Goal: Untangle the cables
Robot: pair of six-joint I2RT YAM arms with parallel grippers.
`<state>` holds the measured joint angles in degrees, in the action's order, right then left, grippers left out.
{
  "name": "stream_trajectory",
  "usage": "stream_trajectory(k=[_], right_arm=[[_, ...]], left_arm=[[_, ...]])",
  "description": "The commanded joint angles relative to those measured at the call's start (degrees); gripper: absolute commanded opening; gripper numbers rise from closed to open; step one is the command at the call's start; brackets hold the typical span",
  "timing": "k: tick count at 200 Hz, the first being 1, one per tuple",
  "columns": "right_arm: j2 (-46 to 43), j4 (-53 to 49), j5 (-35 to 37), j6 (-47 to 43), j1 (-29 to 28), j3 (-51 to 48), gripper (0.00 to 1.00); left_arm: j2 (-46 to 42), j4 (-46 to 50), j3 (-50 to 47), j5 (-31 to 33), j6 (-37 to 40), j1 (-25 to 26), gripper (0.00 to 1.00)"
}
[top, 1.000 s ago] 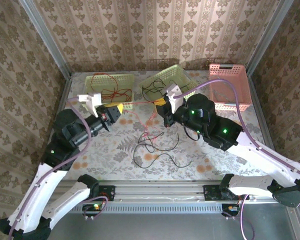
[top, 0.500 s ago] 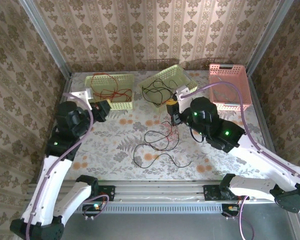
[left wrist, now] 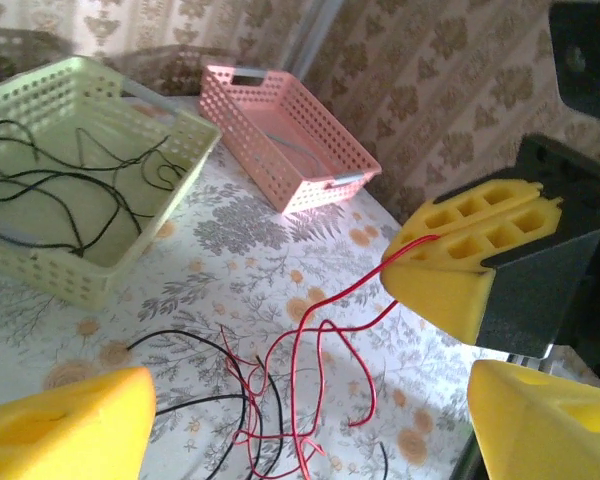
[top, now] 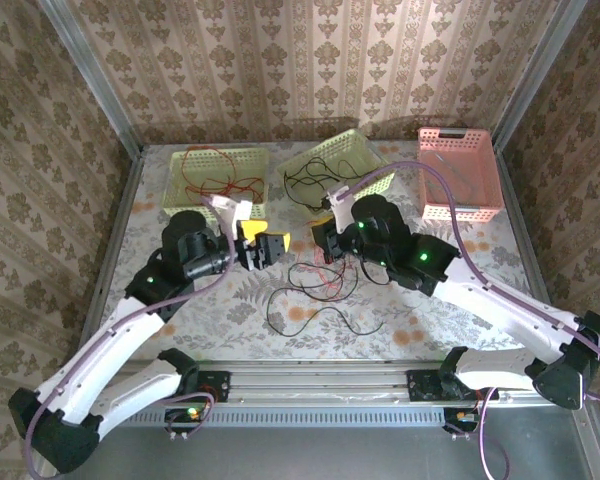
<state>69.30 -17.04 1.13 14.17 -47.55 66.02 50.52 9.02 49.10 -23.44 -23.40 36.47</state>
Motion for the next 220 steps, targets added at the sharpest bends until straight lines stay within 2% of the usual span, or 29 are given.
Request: stream_trajectory(k=[1, 28, 53, 68, 76, 91, 105, 126, 152, 167, 204, 220], right_arm=[[-1.18, -0.97, -4.61, 2.2, -0.25, 2.75, 0.0], [-2.12, -1.47, -6.16, 3.38, -0.19, 2.54, 0.0], [-2.16, -2.11, -8.22, 4.13, -0.26, 2.88, 0.0], [-2.11, -2.34, -8.75, 4.43, -0.2, 2.96, 0.0], [-2.15, -2.49, -8.95, 4.47, -0.25, 2.89, 0.0], [-2.21, -2.48, -9.0, 4.57, -0.26, 2.57, 0.0], [-2.39, -2.44, -8.67, 4.62, -0.22, 2.13, 0.01], [-2.91, -2.5, -7.99, 4.52, -0.13, 1.37, 0.07], [-4.22, -2.74, -8.35, 3.49, -0.17, -0.49, 0.24], [-5.98, -2.4, -5.83, 4.05, 0.11, -3.3, 0.43], [-9.55, 0.46, -4.47, 5.82, 3.24, -11.06, 0.43], [-8.96, 2.82, -6.39, 6.42, 6.39, -14.25, 0.33]], left_arm=[[1.83, -2.12, 1.92, -3.61, 6.04, 0.53, 0.77], [4.44, -4.83, 1.72, -6.96, 7.85, 1.78, 0.69], [7.13, -7.28, 1.17, -6.81, 10.04, 4.28, 0.66], [8.47, -8.57, 1.23, -6.96, 10.71, 5.59, 0.61], [9.08, -9.34, 1.11, -6.73, 10.81, 5.97, 0.51], [9.46, -9.62, 1.17, -3.85, 11.01, 6.57, 0.21], [8.84, -9.99, 0.91, -2.22, 11.14, 6.67, 0.0], [6.66, -9.77, 0.27, 1.03, 11.23, 6.77, 0.0], [3.92, -8.63, -0.3, 5.3, 11.67, 6.77, 0.0], [2.54, -8.02, -0.81, 5.59, 11.88, 6.72, 0.0], [0.61, -6.93, -1.71, 5.32, 12.09, 6.69, 0.0], [-0.18, -6.32, -1.99, 4.66, 12.36, 6.66, 0.0]])
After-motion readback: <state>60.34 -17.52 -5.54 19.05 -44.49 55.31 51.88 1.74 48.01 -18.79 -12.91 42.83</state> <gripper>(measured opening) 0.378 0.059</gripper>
